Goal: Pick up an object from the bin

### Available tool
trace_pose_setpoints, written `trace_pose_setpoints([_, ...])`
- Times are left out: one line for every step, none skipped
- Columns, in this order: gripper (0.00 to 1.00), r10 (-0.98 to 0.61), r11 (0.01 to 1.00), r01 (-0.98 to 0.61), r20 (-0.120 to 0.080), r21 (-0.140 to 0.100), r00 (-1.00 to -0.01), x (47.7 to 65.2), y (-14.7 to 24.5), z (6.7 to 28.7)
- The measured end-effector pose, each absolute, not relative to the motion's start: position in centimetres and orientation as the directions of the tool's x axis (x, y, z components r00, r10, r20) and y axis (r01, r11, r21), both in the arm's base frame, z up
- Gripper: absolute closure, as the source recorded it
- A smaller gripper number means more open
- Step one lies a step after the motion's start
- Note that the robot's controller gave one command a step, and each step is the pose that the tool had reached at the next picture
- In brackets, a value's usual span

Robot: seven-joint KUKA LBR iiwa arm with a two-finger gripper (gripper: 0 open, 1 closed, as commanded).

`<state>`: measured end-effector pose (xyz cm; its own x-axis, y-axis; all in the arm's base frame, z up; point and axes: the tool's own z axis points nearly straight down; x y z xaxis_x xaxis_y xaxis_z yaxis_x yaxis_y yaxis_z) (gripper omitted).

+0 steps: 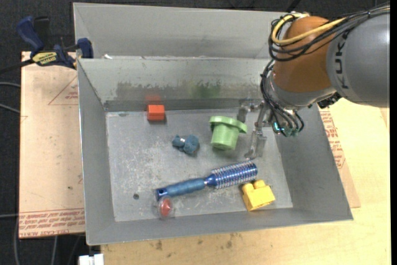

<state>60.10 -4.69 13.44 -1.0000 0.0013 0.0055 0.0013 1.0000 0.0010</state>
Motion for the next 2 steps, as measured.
trace_pose_setpoints([0.00, 0.031, 1.000, 0.031, 0.001, 0.003, -1.000, 60.89, -0.29, 6.63])
trace_pose_setpoints([1.00, 0.033, 0.999, 0.033, -0.008, 0.001, -0.999, 61.17, -0.60, 7.27])
